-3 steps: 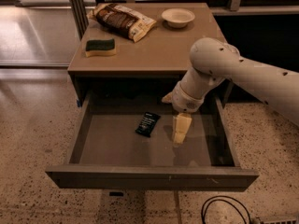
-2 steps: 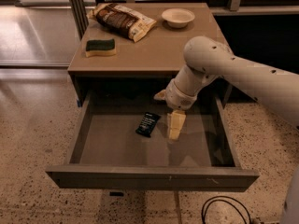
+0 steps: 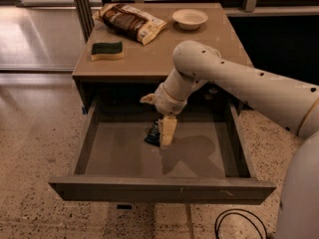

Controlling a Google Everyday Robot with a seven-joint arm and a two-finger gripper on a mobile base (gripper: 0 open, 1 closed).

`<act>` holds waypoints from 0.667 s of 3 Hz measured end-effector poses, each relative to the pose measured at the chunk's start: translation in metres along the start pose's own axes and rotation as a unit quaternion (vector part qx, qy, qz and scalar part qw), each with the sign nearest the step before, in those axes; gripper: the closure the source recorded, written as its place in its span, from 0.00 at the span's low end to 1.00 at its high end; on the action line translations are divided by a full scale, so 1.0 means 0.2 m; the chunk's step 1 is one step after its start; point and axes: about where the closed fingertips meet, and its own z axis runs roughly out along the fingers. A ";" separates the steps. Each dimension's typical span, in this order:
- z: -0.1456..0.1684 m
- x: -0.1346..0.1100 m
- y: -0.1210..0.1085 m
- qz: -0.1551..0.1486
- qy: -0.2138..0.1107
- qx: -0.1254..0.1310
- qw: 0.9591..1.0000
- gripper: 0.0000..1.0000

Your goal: Pick rxbar blueberry from top drawer and place on counter

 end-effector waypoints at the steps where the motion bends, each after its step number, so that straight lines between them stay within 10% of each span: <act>1: 0.13 -0.10 -0.04 -0.039 -0.001 0.006 0.999 0.00; 2: 0.22 -0.16 -0.05 -0.060 0.001 0.016 0.998 0.00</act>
Offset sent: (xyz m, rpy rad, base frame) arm -0.0068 0.0716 -0.0295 0.0226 -0.1354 0.1146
